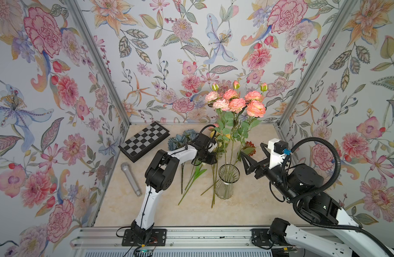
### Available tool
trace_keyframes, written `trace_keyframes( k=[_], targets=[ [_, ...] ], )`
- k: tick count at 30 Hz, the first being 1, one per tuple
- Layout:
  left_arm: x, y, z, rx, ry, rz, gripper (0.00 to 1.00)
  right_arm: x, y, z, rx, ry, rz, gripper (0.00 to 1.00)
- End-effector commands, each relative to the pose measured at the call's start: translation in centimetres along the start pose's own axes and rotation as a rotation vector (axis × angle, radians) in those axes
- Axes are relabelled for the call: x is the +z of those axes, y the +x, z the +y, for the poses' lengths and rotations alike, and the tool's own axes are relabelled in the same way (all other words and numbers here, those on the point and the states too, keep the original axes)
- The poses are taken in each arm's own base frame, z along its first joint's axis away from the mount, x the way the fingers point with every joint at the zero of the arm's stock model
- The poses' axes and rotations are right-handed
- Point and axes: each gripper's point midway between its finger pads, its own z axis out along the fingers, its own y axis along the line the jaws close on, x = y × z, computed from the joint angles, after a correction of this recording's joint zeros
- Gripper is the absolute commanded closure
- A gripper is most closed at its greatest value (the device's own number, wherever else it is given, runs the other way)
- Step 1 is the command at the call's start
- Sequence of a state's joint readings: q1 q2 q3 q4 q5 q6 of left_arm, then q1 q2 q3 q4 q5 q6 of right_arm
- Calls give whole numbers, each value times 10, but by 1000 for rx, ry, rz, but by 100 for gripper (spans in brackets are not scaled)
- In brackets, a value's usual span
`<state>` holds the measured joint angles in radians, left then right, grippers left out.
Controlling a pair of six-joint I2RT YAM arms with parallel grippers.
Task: Place the pink flowers into the vase
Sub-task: Pick up the flower at the center of the board.
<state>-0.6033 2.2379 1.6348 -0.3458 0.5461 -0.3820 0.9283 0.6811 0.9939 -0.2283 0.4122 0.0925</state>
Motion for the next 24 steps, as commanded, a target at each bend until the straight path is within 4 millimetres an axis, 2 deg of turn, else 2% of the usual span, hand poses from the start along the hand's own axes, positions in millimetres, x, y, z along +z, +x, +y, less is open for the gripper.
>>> trace_keyframes(
  k=[1, 5, 10, 16, 24],
  targets=[
    [7, 3, -5, 9, 5, 22, 79, -2, -4, -3, -17, 18, -6, 0],
    [4, -4, -8, 8, 12, 7, 89, 0, -4, -3, -28, 23, -2, 0],
    [-12, -27, -16, 9, 17, -49, 98, -1, -4, -3, -32, 25, -4, 0],
    [-55, -68, -27, -3, 27, -175, 100, -2, -5, -5, -30, 31, -9, 0],
    [-124, -107, -24, -45, 35, -349, 100, 0, -9, -4, -43, 30, -11, 0]
  ],
)
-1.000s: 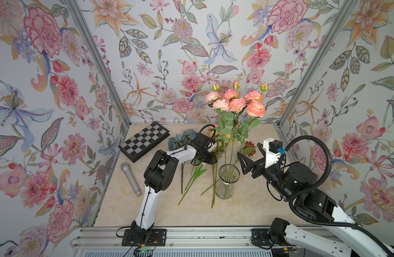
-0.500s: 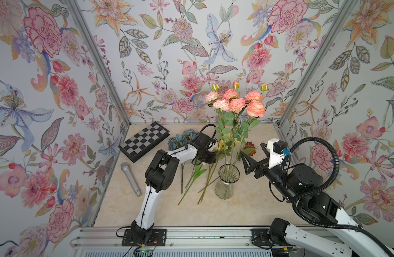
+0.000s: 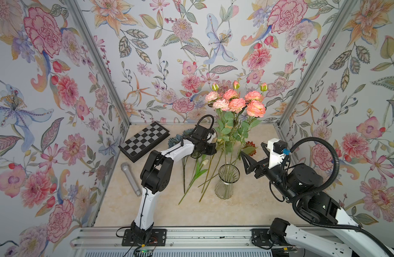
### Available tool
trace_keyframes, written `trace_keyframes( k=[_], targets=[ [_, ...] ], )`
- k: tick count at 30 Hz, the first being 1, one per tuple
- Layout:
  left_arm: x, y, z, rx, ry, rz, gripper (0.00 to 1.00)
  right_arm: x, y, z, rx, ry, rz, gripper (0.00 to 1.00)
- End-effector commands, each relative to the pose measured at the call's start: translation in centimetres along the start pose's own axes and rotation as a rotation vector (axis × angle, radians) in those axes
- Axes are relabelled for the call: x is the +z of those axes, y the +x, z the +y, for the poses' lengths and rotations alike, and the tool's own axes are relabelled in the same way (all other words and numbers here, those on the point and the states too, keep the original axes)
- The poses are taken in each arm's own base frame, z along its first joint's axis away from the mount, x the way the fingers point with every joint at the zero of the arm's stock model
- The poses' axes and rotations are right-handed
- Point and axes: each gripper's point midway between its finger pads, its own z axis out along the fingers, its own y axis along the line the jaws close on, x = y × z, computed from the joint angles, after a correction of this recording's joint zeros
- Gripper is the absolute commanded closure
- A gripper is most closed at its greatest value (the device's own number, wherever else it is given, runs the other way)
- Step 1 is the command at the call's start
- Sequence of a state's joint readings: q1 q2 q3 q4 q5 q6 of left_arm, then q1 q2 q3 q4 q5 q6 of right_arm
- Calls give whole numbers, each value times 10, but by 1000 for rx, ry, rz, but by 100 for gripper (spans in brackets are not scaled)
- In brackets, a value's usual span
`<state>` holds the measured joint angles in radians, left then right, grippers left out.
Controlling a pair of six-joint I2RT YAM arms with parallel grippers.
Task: Place the pink flowers into the vase
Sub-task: Pick up the flower at the center of the board, then place the flower at the center of the board.
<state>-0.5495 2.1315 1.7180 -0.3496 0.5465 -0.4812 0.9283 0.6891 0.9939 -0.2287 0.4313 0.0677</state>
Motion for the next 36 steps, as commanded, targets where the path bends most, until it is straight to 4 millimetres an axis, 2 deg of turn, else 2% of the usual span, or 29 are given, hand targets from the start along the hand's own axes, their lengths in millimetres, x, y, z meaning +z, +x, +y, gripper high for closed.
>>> trace_keyframes(
  k=[1, 4, 7, 12, 16, 20, 27, 31, 36],
  targets=[
    [-56, -54, -15, 11, 26, -180, 100, -2, -12, -1, -19, 11, -18, 0],
    [-82, -67, -14, 9, 18, -227, 100, 0, -13, -1, -30, 16, -18, 0],
    [-103, -70, -8, 3, -2, -259, 100, 1, -15, -1, -38, 16, -18, 0],
    [-130, -65, 6, -6, -57, -290, 100, 3, -17, 0, -46, 17, -17, 0],
    [-140, -52, 23, -32, -94, -300, 100, 4, -18, 1, -48, 18, -15, 0],
    [-135, -31, 41, -41, -141, -275, 100, 6, -18, 2, -53, 16, -12, 0],
    [-105, 7, 77, -65, -216, -203, 100, 11, -16, 5, -60, 12, 0, 0],
    [-84, 22, 95, -75, -246, -159, 100, 15, -14, 7, -62, 8, 9, 0],
    [-69, 36, 110, -88, -272, -109, 98, 15, -14, 7, -54, 7, 11, 0]
  ],
)
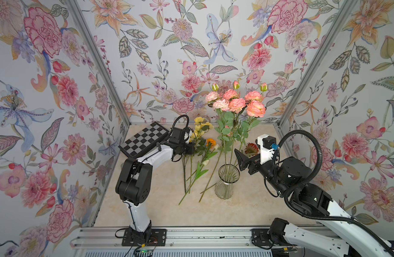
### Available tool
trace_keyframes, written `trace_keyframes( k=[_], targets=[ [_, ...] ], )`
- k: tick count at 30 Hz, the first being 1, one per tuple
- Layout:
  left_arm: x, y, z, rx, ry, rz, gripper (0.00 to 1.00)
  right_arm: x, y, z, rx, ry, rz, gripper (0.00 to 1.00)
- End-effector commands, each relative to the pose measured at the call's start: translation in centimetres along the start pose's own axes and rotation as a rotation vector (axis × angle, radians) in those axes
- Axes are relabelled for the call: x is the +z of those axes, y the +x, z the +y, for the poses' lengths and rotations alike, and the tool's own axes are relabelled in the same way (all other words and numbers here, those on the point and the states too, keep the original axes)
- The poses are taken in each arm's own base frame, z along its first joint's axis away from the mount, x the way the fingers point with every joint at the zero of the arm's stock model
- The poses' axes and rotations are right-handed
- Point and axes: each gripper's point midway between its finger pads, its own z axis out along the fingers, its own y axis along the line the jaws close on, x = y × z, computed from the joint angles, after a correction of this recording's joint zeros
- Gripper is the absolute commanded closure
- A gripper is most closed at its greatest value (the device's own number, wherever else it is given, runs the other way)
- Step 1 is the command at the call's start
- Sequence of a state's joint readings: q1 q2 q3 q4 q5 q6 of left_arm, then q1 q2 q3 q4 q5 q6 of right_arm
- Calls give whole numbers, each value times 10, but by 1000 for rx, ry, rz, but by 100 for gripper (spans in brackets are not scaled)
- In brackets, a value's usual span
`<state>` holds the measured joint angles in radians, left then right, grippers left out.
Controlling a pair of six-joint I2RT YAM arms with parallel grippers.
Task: Place the pink flowers into the vase
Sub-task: Place the flower at the center of the board, then pick up the flower at the center of the board.
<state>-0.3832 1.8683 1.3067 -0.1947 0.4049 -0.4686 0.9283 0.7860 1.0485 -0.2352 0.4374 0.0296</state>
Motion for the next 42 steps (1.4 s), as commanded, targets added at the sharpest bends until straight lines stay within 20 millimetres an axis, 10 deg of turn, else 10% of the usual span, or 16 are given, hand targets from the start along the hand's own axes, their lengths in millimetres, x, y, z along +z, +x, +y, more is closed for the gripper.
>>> trace_keyframes(
  k=[1, 6, 16, 24, 30, 42],
  targets=[
    [11, 8, 17, 17, -50, 16, 95, -6, -15, -2, 7, -1, -34, 0],
    [12, 14, 19, 23, -58, 37, 76, -6, -16, -1, 12, -3, -34, 0],
    [-17, -16, -5, 41, 1, -30, 1, -5, -21, -2, -2, 3, -42, 0],
    [-67, -91, -45, 100, 56, -209, 0, -9, -23, -3, 2, 1, -49, 0],
    [-58, -124, -74, 156, 167, -227, 14, -11, -24, -6, 5, 13, -55, 0],
    [-21, -110, -113, 213, 329, -87, 40, -8, -34, -11, 0, 50, -56, 0]
  ],
)
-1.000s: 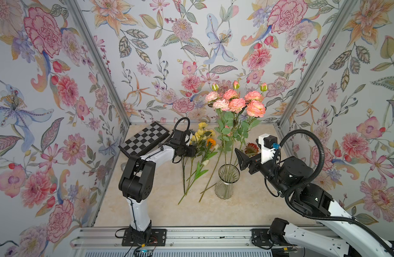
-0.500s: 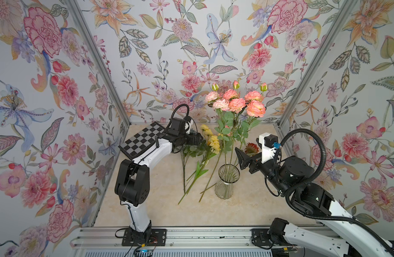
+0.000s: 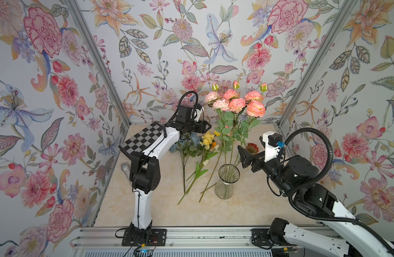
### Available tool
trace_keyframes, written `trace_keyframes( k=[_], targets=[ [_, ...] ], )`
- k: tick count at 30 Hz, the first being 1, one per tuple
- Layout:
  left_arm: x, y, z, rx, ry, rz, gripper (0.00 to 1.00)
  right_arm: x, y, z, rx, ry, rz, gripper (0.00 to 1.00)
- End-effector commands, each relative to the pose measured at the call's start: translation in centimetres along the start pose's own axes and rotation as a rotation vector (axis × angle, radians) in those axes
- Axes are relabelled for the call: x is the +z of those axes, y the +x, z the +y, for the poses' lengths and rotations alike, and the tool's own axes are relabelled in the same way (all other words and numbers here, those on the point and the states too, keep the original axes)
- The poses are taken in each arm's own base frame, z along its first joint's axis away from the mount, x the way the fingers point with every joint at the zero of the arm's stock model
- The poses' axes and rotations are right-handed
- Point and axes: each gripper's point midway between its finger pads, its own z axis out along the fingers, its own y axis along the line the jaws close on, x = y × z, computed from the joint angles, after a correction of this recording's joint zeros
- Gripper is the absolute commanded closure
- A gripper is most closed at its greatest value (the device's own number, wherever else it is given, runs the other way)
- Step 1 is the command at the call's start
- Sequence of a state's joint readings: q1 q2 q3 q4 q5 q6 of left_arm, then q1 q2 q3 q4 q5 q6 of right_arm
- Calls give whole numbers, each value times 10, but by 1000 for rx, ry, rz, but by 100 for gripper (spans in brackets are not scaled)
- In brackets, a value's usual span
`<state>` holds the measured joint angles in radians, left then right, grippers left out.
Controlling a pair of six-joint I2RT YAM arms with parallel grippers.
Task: Place the pink flowers into the vase
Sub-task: Pick up the flower at the center of the board.
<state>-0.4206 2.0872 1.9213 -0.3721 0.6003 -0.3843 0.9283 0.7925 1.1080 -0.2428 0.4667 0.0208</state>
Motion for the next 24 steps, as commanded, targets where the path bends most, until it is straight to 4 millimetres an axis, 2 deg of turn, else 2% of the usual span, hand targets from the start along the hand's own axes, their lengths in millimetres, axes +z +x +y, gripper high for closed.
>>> trace_keyframes(
  k=[1, 6, 11, 15, 24],
  targets=[
    [-1, 14, -22, 5, 87, 47, 41, -1, -11, -3, -13, 23, -13, 0],
    [4, 26, -42, 12, 144, 68, 51, 2, -9, -3, -20, 31, 4, 0],
    [20, 31, -52, 10, 170, 84, 55, 3, -8, -2, -13, 26, 6, 0],
    [38, 38, -44, 7, 160, 105, 57, 3, -6, 0, 0, 12, 9, 0],
    [88, 65, -5, 34, 39, 169, 57, 5, -3, 2, 11, 12, 18, 0]
  ],
)
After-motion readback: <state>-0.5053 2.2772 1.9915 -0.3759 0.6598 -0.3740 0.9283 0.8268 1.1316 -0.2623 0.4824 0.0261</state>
